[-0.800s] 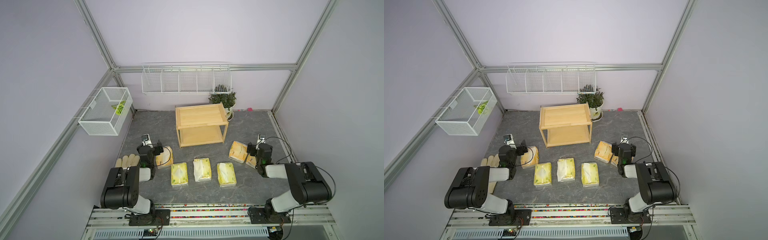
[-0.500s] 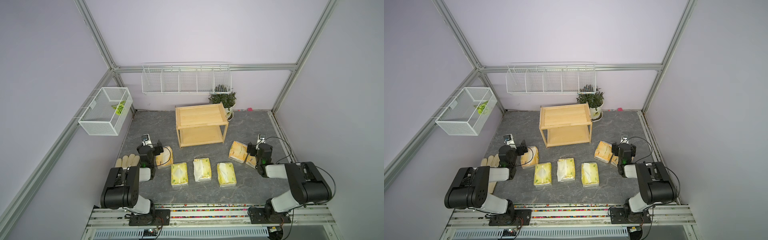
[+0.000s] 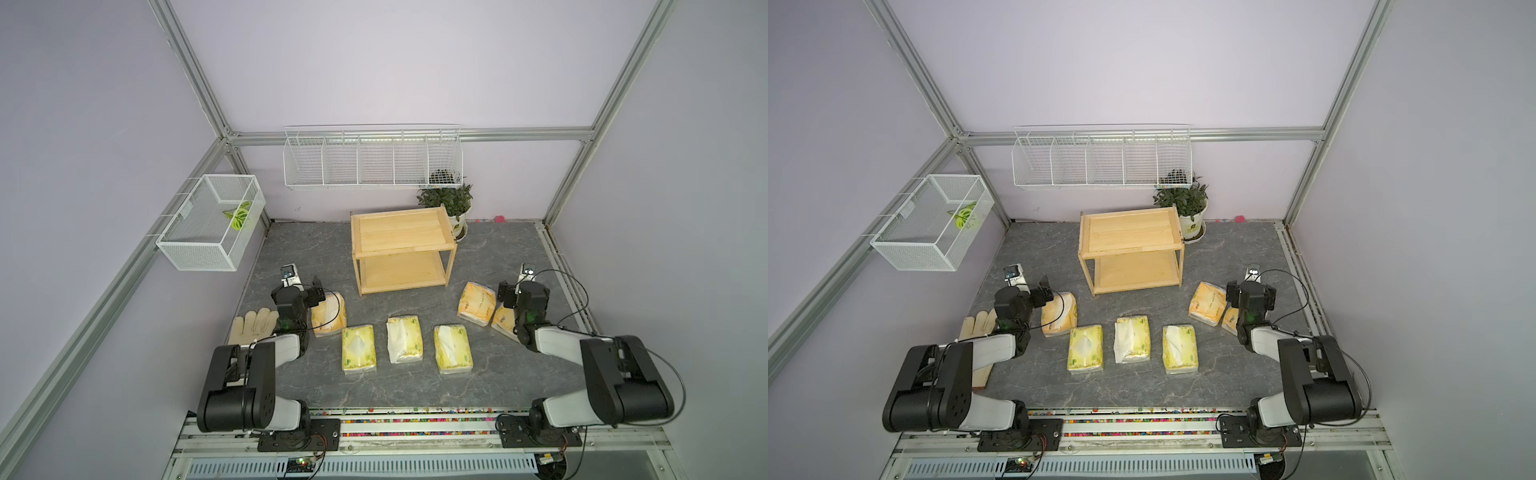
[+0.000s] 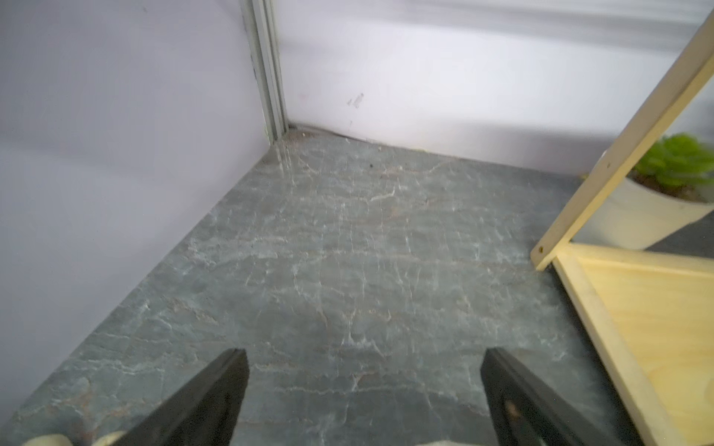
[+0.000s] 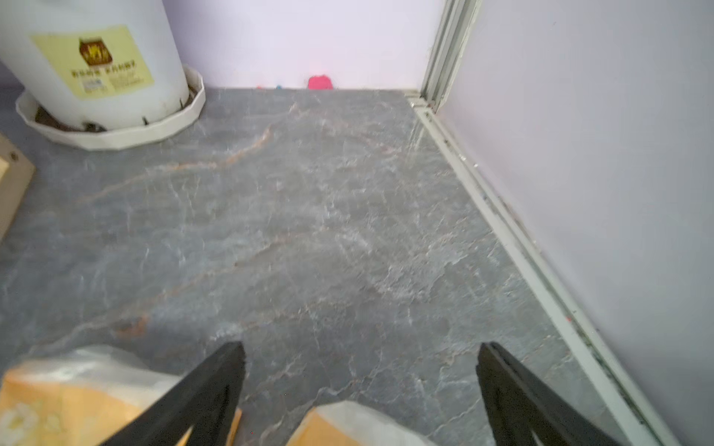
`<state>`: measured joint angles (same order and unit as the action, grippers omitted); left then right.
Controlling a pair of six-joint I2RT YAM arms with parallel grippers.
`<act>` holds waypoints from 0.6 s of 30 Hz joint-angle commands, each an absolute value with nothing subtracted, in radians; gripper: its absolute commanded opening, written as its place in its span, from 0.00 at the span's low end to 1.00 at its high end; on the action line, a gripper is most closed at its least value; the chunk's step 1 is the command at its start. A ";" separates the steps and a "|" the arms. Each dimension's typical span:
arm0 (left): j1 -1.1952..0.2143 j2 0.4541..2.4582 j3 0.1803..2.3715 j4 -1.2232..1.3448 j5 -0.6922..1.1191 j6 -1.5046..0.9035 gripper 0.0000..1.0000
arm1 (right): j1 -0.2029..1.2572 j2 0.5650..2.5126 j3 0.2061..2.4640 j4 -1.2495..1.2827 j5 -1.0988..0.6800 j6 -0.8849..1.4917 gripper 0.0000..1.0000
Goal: Place the tissue boxes on the shelf by color
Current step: Pick up the box of tissues from the center of the board.
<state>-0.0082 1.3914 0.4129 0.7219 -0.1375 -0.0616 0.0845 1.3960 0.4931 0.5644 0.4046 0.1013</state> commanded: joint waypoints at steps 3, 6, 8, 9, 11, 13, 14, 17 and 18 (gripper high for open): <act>-0.006 1.232 0.505 0.472 -0.162 -0.115 1.00 | 0.078 1.224 0.644 0.197 0.492 0.264 0.99; -0.006 1.146 0.576 0.284 -0.129 -0.175 1.00 | 0.064 1.136 0.718 -0.003 0.480 0.452 0.99; -0.006 1.100 0.628 0.166 -0.082 -0.209 1.00 | 0.043 1.079 0.753 -0.088 0.374 0.520 0.99; -0.006 1.074 0.652 0.110 -0.055 -0.234 1.00 | 0.039 1.056 0.763 -0.113 0.318 0.526 0.99; -0.009 1.019 0.679 0.032 -0.022 -0.305 1.00 | 0.039 1.023 0.780 -0.155 0.234 0.548 0.99; -0.013 0.955 0.698 -0.032 0.021 -0.360 1.00 | 0.041 1.000 0.806 -0.207 0.097 0.528 0.99; -0.017 0.930 0.705 -0.059 0.039 -0.381 1.00 | 0.040 0.997 0.819 -0.241 0.044 0.538 0.99; -0.037 0.879 0.749 -0.189 0.106 -0.449 1.00 | 0.044 0.989 0.846 -0.358 -0.110 0.568 0.99; -0.055 0.866 0.765 -0.230 0.132 -0.461 1.00 | 0.046 0.985 0.849 -0.390 -0.161 0.575 0.99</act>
<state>-0.0296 0.8906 0.7227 -0.0391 0.0330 -0.3664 0.0399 0.9993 0.8295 -0.2214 0.0483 0.5232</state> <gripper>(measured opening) 0.997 0.988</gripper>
